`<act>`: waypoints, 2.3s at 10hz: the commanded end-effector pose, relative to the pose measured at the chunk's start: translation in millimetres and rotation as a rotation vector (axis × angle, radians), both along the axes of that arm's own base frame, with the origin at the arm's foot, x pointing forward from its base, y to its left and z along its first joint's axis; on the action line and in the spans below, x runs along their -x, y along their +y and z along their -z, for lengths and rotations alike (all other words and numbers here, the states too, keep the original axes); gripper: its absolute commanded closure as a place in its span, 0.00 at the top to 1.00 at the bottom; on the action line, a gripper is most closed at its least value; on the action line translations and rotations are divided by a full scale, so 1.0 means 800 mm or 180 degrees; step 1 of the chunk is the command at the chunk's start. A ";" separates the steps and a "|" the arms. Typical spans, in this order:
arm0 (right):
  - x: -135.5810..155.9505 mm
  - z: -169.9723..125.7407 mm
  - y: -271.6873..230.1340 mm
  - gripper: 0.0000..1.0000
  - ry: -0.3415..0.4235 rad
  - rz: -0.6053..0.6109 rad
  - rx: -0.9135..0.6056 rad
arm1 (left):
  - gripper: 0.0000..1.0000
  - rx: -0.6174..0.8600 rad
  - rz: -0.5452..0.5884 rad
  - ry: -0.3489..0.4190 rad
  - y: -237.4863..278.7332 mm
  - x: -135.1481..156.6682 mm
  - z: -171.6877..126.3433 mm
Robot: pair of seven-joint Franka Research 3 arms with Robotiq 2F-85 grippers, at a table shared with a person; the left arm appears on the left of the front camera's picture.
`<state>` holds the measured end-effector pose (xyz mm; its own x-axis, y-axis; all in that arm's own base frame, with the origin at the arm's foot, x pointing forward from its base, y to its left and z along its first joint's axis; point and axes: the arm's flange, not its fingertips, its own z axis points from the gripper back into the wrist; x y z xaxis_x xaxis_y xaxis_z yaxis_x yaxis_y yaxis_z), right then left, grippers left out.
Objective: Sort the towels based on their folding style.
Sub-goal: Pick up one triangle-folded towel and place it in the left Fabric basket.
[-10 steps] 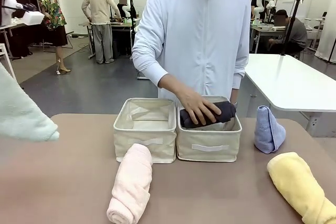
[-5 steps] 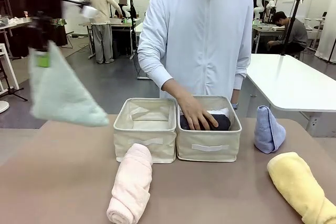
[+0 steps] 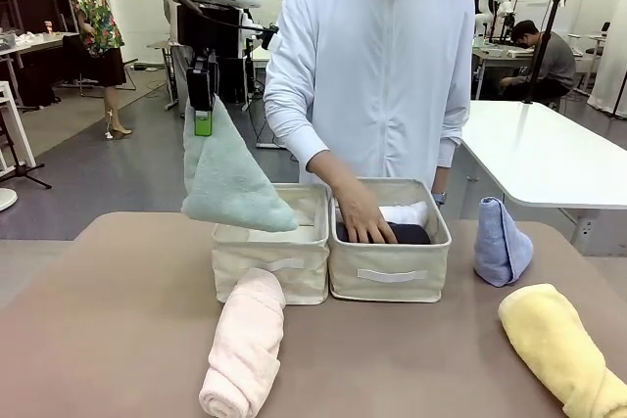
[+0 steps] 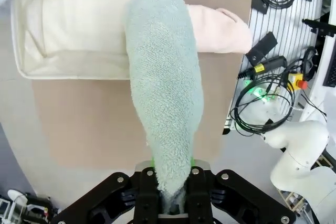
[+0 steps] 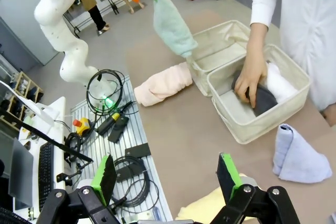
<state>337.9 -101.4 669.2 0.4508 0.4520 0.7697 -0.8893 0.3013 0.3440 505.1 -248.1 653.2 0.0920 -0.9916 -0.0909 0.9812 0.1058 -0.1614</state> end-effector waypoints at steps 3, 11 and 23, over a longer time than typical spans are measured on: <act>-0.002 -0.001 0.000 1.00 -0.0047 -0.0036 -0.0096 | 0.16 -0.0030 -0.0018 0.0003 0.006 0.012 -0.004; -0.002 -0.001 0.000 1.00 -0.0047 -0.0036 -0.0096 | 0.16 -0.0158 0.0463 -0.0739 -0.064 -0.054 0.071; -0.002 -0.001 0.000 1.00 -0.0047 -0.0036 -0.0096 | 0.16 -0.0434 0.0221 0.0000 -0.075 -0.043 0.214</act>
